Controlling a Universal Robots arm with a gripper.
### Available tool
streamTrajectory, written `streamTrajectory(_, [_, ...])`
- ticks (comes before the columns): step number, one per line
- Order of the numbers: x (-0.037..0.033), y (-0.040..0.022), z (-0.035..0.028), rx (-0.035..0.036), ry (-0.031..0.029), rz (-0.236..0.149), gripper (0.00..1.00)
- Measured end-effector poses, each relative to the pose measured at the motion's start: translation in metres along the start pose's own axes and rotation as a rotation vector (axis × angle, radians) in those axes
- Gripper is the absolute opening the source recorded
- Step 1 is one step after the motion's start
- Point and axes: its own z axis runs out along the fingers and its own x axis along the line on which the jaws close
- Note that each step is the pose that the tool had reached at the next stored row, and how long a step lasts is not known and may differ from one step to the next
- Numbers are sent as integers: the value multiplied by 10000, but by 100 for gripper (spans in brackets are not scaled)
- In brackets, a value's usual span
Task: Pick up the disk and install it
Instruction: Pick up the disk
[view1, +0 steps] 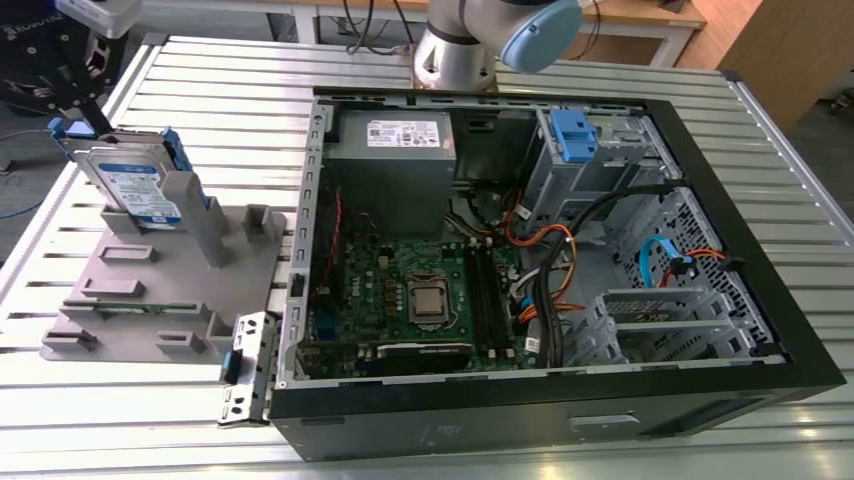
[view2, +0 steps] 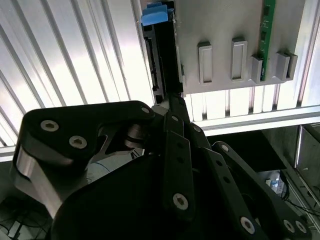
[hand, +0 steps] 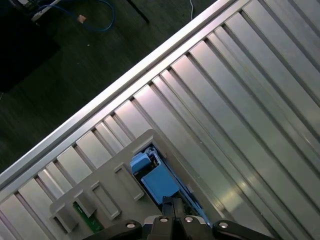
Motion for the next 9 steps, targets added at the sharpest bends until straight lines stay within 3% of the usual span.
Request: streamTrajectory(9, [0, 0, 0, -7, 10, -267, 11])
